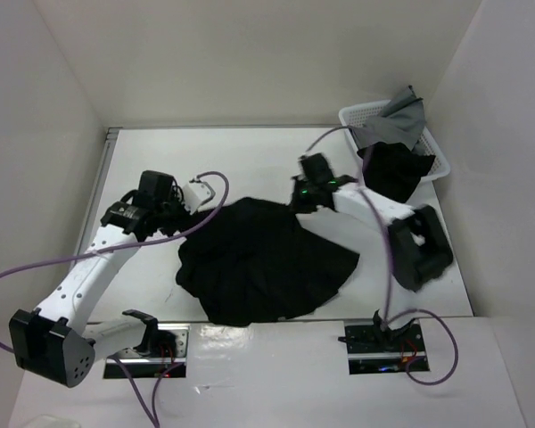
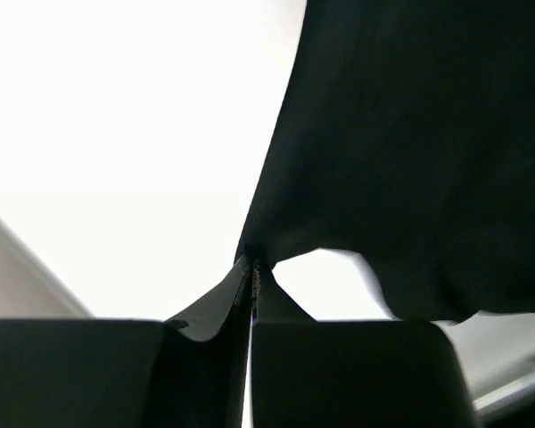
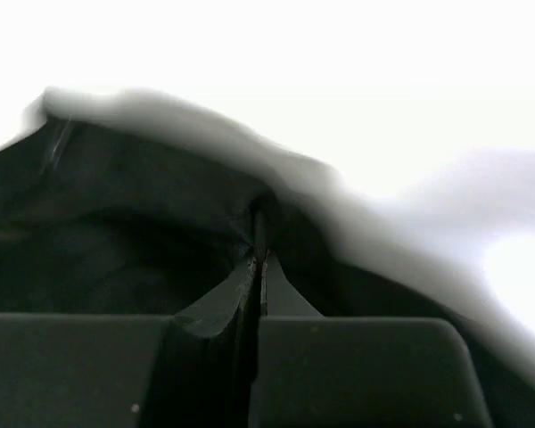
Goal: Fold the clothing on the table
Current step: Flatten the skirt out
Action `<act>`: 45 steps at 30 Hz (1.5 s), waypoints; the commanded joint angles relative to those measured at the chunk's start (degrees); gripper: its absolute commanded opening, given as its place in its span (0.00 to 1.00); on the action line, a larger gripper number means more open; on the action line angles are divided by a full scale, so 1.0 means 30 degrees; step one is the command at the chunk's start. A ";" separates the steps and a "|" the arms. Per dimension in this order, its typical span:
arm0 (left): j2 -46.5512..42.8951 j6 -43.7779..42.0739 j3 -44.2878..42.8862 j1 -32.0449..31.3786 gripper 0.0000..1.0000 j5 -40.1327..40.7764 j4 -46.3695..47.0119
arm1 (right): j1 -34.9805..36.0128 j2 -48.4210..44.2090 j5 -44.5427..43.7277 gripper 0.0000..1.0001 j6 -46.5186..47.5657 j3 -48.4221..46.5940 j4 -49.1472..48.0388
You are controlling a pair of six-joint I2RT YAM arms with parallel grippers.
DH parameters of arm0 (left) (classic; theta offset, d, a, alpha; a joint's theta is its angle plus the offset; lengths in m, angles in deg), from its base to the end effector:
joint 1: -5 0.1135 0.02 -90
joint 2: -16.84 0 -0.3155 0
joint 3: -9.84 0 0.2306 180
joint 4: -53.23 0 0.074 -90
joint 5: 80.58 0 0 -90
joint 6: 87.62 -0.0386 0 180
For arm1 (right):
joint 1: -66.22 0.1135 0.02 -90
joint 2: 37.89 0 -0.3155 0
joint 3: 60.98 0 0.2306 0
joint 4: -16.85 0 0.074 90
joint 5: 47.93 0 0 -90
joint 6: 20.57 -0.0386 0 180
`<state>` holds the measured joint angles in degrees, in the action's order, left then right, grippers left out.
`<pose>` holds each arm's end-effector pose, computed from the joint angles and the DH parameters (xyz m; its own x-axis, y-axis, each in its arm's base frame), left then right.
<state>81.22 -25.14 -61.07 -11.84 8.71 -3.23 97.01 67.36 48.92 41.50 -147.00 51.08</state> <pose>0.1771 -0.0541 0.3380 -0.5122 0.6378 -0.5753 0.6021 0.7443 0.2890 0.3306 0.2024 0.2517 -0.8764 0.0191 -0.4811 -0.1797 0.9141 0.3635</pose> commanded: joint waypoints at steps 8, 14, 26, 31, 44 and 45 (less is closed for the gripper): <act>0.1797 -0.0788 -0.1281 -0.2759 0.00 -0.0759 0.0172 | -0.1971 -1.3694 -0.1063 0.19 -0.5043 0.7730 0.3748; 0.5812 0.0999 -0.2219 -0.4609 0.00 -0.0996 0.0729 | -0.1209 -1.5950 -0.0642 0.85 -0.6339 0.9908 0.4392; 0.4439 0.2641 -0.1164 -0.5871 0.00 -0.0408 0.1696 | 0.3965 -1.2179 -0.3830 0.98 -0.5716 0.5276 0.4954; 0.3737 0.3022 -0.0988 -0.5431 0.00 -0.0408 0.1696 | 0.6758 -1.1180 -0.6207 0.98 -0.8884 0.5833 0.4809; 0.2683 0.3815 -0.0988 -0.4933 0.00 -0.0029 0.2077 | 0.6174 -0.4031 -1.1249 0.88 -0.8332 0.2964 0.3342; 0.2681 0.3815 -0.0988 -0.4933 0.00 -0.0027 0.2077 | 0.6174 -0.3826 -1.1452 0.61 -0.8329 0.2788 0.3341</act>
<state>91.97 -15.18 -63.96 -26.73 8.12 1.95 116.20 54.16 20.05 16.89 -135.52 64.11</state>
